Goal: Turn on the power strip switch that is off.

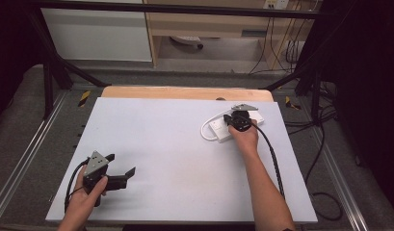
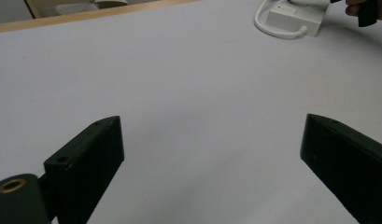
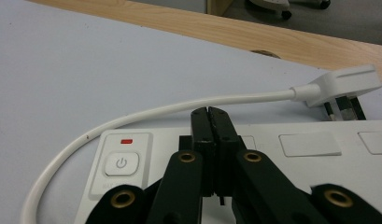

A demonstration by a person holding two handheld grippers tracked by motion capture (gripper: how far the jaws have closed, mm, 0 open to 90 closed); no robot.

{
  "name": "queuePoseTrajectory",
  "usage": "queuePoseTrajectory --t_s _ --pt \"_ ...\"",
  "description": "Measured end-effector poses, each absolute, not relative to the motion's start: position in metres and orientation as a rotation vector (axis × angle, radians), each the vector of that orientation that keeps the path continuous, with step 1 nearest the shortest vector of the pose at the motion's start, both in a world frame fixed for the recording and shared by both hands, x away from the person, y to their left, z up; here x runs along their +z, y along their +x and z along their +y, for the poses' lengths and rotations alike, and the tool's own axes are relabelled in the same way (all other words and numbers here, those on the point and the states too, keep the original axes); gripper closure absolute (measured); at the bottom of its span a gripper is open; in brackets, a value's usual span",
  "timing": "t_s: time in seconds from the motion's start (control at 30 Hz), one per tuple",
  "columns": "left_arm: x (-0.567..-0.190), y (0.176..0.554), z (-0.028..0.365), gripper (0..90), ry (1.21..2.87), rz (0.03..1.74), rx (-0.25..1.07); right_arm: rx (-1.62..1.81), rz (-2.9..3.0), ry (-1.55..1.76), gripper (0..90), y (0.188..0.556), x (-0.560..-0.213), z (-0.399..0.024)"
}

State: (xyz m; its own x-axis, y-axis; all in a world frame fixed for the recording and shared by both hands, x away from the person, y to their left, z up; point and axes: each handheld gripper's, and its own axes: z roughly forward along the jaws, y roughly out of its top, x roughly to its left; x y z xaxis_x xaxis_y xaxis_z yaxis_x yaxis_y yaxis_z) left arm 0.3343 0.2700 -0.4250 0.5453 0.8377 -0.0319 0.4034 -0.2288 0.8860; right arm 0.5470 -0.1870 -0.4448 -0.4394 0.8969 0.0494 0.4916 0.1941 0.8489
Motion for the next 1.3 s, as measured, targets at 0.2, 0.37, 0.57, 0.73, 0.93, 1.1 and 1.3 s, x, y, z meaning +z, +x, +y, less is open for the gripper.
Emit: queuePoseTrajectory --t_s 0.2,0.37,0.57,0.73,0.93,1.1,1.3 --pt "-0.4251 0.3344 0.2697 6.3 1.839 1.02 0.581 1.164 2.009 1.295 90.0 0.5467 -0.4452 -0.1869" --pt "-0.4253 0.3344 0.2695 6.3 1.84 1.019 0.58 1.166 2.01 1.296 90.0 0.5466 -0.4454 -0.1871" --pt "-0.4253 0.3345 0.2696 6.3 1.839 1.02 0.578 1.166 2.01 1.299 90.0 0.5465 -0.4455 -0.187" --pt "-0.4255 0.3344 0.2694 6.3 1.839 1.021 0.578 1.163 2.018 1.297 90.0 0.5454 -0.4472 -0.187" --pt "-0.4257 0.3347 0.2695 6.3 1.842 1.021 0.575 1.166 2.016 1.303 90.0 0.5457 -0.4472 -0.1873" --pt "-0.4257 0.3348 0.2697 6.3 1.84 1.022 0.575 1.17 2.016 1.305 90.0 0.5458 -0.4472 -0.1877" --pt "-0.4257 0.3349 0.27 6.3 1.835 1.025 0.575 1.159 2.019 1.302 90.0 0.5462 -0.4453 -0.1889"
